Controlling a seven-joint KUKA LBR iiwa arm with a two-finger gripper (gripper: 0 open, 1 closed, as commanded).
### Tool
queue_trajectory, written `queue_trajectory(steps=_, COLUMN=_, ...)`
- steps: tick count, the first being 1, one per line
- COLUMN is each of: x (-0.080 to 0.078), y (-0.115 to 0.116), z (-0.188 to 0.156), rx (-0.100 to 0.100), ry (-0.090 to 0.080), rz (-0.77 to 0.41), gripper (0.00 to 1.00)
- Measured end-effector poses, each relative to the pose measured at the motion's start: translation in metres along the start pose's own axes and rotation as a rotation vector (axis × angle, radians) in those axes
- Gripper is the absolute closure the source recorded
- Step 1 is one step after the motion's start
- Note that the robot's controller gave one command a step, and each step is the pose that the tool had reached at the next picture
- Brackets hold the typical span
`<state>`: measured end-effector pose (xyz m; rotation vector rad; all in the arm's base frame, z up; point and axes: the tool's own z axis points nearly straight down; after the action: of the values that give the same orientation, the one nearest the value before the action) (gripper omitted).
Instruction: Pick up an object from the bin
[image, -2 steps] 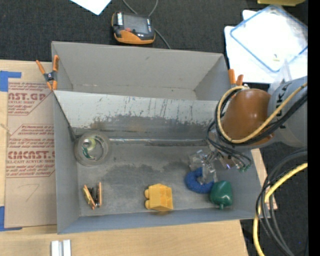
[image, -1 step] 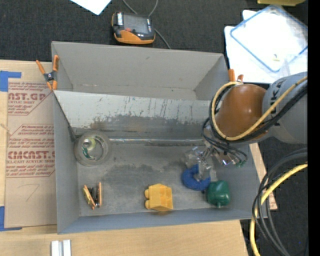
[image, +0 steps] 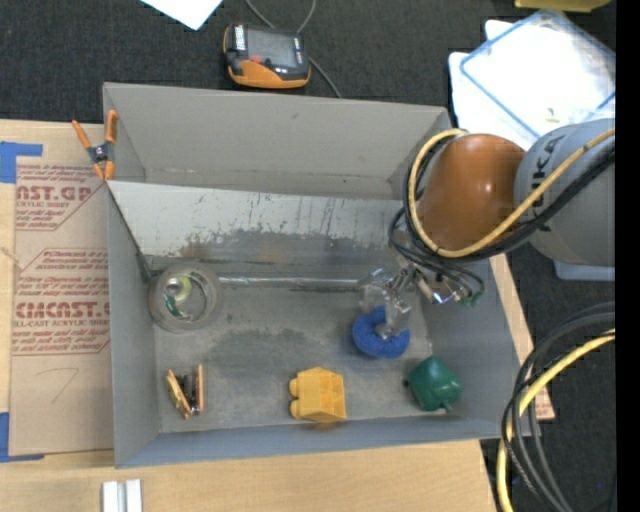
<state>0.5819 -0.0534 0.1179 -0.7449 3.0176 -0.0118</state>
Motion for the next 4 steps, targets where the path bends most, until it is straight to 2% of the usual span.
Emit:
queue_trajectory(steps=1, x=0.032, y=-0.015, z=0.024, rx=0.000, ry=-0.002, rz=-0.017, gripper=1.00)
queue_trajectory(steps=2, x=0.007, y=0.000, z=0.028, rx=0.000, ry=-0.011, rz=0.138, gripper=1.00)
queue_trajectory(steps=3, x=0.021, y=-0.025, z=-0.058, rx=-0.002, ry=-0.002, rz=0.000, gripper=1.00)
queue_trajectory(steps=4, x=0.005, y=0.007, z=0.014, rx=-0.003, ry=-0.011, rz=0.085, gripper=1.00)
